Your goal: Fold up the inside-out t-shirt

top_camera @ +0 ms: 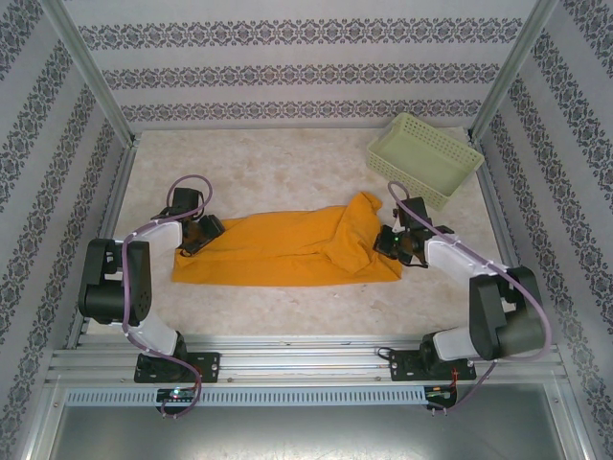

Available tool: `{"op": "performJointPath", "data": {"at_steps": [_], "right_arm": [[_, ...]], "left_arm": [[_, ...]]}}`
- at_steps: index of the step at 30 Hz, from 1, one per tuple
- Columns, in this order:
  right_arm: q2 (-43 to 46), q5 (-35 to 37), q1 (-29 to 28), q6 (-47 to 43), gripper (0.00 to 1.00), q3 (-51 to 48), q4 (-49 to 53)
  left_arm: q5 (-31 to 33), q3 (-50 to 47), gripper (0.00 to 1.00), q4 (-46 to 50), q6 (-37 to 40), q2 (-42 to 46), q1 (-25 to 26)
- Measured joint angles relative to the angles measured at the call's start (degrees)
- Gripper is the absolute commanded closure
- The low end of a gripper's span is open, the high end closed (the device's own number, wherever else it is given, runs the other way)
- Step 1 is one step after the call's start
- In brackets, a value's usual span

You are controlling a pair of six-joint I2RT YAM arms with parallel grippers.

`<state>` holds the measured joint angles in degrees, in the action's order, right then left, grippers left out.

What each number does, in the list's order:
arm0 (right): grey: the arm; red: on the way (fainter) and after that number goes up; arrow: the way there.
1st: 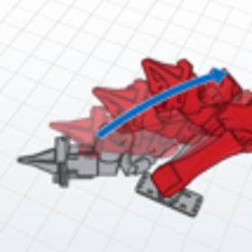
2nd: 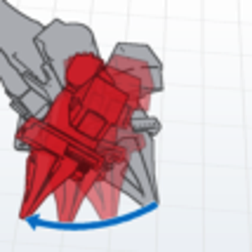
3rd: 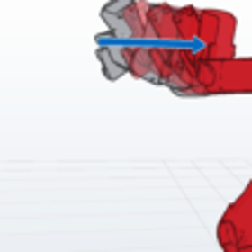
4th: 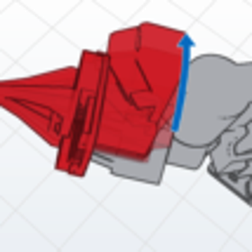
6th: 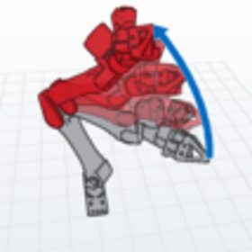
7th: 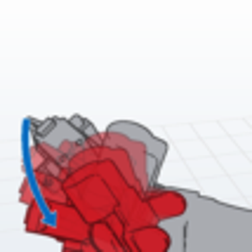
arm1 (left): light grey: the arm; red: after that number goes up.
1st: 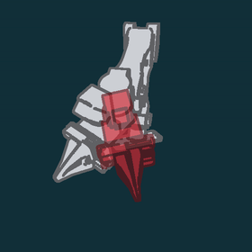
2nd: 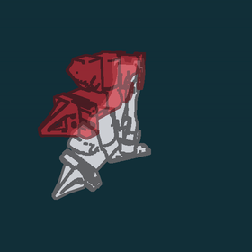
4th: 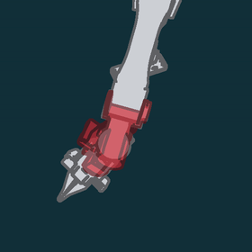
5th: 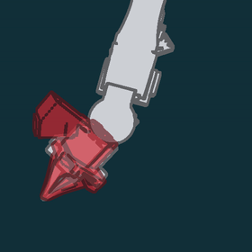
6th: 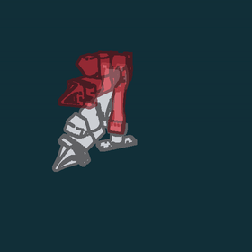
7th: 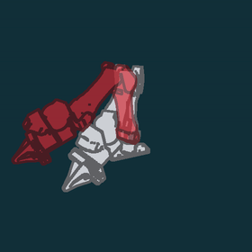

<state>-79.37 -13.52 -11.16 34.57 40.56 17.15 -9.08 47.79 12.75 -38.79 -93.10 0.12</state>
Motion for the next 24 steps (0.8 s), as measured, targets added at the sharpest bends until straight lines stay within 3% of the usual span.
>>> {"op": "performJointPath", "data": {"at_steps": [9, 15, 17, 24], "right_arm": [[13.7, 9.7, -5.2, 2.2, 0.95, 0.1, 8.8], [14.6, 12.4, -7.4, 6.2, 0.88, -3.1, 9.3], [13.3, 12.6, -7.5, 7.1, 0.75, -4.5, 9.5], [11.1, 13.6, -4.9, 3.6, 0.13, -0.9, 11.9]], "left_arm": [[0.8, -0.4, 0.4, -0.3, 0.0, 0.3, 0.0], [0.7, -0.7, 0.4, -0.7, 0.0, 0.5, 0.0], [0.7, -0.7, 0.4, -0.7, 0.0, 0.6, 0.0], [-0.1, -0.7, 0.37, 1.0, 0.3, 2.2, 0.3]]}}
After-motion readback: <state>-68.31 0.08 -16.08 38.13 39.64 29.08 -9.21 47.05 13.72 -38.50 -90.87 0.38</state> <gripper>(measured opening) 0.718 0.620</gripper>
